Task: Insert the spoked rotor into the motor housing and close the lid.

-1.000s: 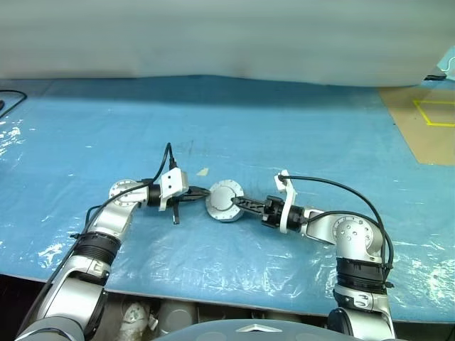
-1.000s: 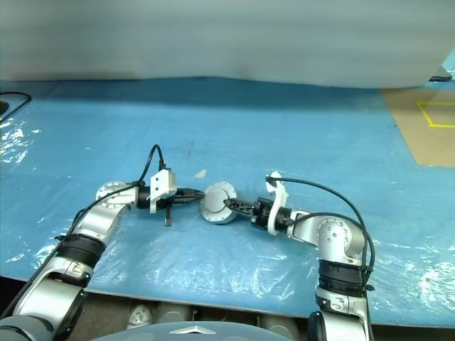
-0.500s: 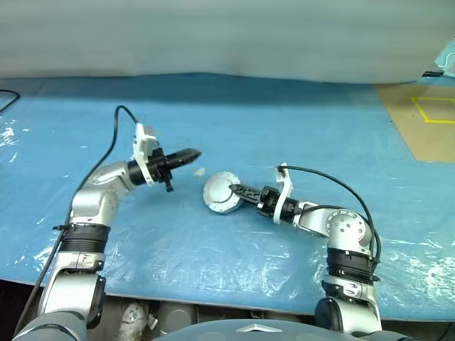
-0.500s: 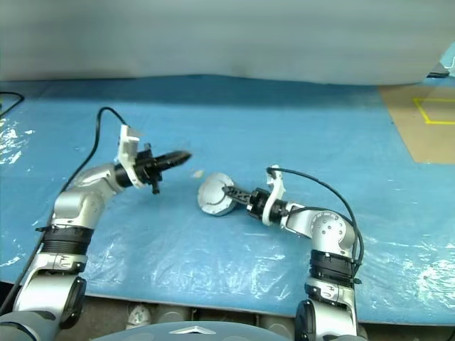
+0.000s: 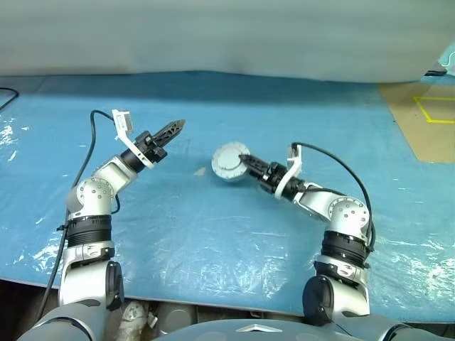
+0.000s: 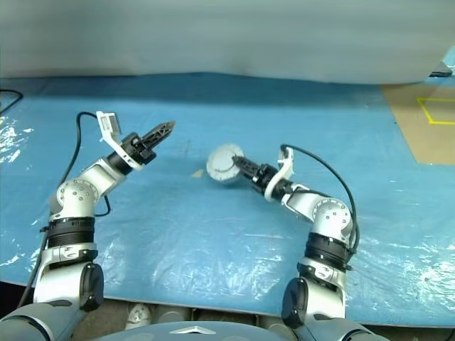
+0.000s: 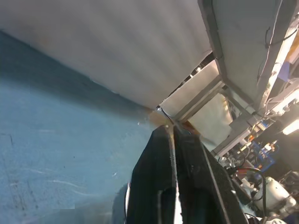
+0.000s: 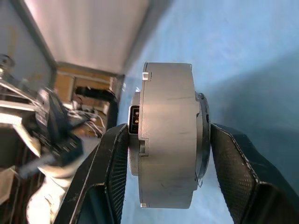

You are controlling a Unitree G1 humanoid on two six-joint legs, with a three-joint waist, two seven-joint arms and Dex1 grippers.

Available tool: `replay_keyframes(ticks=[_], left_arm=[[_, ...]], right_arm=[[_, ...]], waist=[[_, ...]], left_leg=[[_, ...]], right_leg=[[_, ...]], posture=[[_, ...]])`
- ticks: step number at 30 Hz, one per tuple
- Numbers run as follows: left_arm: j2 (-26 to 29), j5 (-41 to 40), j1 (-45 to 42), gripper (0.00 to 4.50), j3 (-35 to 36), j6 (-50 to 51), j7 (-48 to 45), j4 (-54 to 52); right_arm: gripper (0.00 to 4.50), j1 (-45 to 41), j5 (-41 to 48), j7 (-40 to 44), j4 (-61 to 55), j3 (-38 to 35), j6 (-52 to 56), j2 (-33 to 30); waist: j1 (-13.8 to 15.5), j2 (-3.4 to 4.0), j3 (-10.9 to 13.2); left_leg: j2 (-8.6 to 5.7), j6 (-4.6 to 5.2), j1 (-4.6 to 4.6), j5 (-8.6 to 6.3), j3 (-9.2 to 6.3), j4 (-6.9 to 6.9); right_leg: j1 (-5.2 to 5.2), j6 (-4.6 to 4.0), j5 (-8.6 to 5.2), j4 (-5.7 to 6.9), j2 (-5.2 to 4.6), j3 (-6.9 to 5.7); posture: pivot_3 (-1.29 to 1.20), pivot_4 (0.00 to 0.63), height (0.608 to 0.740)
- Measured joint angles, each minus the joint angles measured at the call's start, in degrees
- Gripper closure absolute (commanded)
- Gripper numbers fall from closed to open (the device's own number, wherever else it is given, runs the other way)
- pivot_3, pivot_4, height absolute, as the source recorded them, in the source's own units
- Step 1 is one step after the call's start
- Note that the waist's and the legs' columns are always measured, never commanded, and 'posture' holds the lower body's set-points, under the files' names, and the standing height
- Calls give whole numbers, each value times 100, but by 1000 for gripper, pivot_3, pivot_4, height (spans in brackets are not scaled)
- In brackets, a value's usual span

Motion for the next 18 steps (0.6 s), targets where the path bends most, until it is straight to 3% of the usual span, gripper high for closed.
replay_keyframes(ticks=[10, 18], left_arm=[[-383, -932, -364, 14, 651, 416, 655, 213], [-803, -1588, -20, 14, 633, 1176, 701, 254]], right_arm=[[2152, -534, 455, -506, 258, -151, -671, 279], [2152, -918, 994, -693, 247, 43, -759, 323]], waist=[[2, -3, 6], [6, -9, 11]], left_leg=[[1, -1, -15, 0, -12, 11], [3, -1, -26, 0, -22, 12]], right_leg=[[0, 2, 1, 0, 0, -17], [0, 3, 2, -2, 0, -33]], posture=[[0, 150, 740], [0, 150, 740]])
